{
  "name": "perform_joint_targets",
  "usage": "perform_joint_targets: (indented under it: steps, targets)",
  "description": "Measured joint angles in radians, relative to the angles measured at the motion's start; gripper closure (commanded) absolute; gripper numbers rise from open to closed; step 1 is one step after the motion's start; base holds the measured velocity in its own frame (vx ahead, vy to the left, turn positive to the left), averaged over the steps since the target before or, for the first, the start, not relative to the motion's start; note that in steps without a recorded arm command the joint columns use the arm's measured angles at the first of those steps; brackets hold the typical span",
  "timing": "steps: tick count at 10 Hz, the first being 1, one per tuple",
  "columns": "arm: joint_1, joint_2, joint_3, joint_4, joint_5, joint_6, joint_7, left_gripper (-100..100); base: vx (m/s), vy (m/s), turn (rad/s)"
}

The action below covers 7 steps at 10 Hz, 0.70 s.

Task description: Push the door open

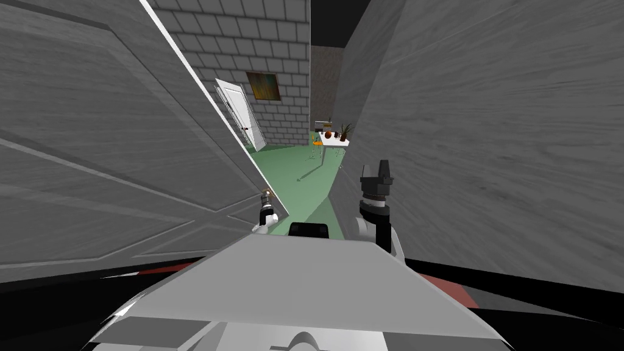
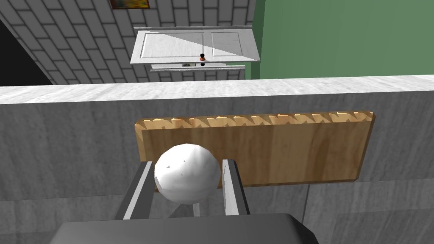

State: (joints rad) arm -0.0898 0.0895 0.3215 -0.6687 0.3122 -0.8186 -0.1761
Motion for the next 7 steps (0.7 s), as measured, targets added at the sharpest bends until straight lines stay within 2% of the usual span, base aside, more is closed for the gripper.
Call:
perform_joint_targets:
  steps: [1,4,6,7]
  targets:
    - [0.006,-0.001,0.002,-0.02,0.001,0.009,-0.004,100,0.101,0.023,-0.091]
    - [0.038,-0.007,0.037,-0.058,0.036,0.026,-0.027,100,0.15,0.026,-0.043]
    - [0.022,0.001,0.06,-0.024,0.056,0.002,-0.037,100,0.077,0.022,-0.006]
    - [0.024,0.0,0.064,-0.038,0.059,0.005,-0.043,100,0.033,0.002,-0.014]
